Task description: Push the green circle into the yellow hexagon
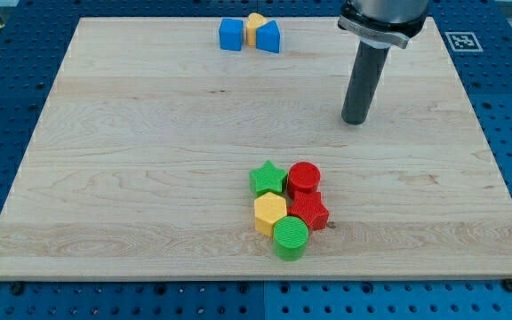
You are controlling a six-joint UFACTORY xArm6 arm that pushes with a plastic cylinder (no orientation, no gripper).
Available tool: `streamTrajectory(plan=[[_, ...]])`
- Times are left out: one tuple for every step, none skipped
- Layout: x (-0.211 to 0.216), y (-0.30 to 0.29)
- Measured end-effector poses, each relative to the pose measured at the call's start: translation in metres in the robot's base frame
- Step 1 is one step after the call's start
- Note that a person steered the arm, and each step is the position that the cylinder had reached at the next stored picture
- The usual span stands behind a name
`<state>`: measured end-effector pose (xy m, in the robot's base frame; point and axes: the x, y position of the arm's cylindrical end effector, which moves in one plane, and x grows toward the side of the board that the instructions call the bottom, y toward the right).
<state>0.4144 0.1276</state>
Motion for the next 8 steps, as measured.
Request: streamTrajectory(plan=[[0.0, 0.0], [0.0, 0.001], [0.0, 0.001], [0.0, 0.001], [0.0, 0.001], [0.014, 0.002], [0.062, 0.007], [0.112, 0.01]])
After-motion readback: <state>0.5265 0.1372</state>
